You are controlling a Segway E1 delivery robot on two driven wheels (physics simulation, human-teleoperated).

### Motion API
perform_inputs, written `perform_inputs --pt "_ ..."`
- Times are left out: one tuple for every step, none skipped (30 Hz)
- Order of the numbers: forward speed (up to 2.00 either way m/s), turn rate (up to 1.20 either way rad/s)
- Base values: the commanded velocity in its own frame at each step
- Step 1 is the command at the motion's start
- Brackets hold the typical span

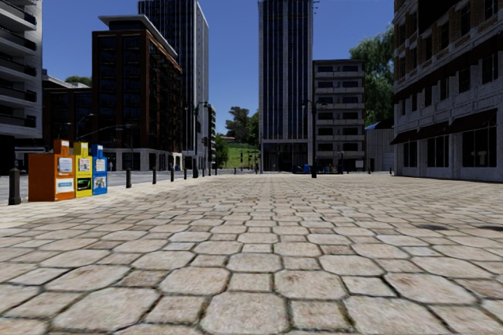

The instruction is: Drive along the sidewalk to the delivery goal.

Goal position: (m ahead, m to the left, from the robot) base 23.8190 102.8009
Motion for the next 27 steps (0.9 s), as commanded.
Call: perform_inputs --pt "2.0 0.0" --pt "2.0 0.0" --pt "2.0 0.0" --pt "2.0 0.0" --pt "2.0 0.0" --pt "2.0 0.0" --pt "2.0 0.0" --pt "2.0 0.0" --pt "2.0 0.0" --pt "2.0 0.0" --pt "2.0 0.0" --pt "2.0 0.0" --pt "2.0 0.0" --pt "2.0 0.0" --pt "2.0 0.0" --pt "2.0 0.0" --pt "2.0 0.0" --pt "2.0 0.0" --pt "2.0 0.0" --pt "2.0 0.0" --pt "2.0 0.0" --pt "2.0 0.0" --pt "2.0 0.0" --pt "2.0 0.0" --pt "2.0 0.0" --pt "2.0 0.0" --pt "2.0 0.0"
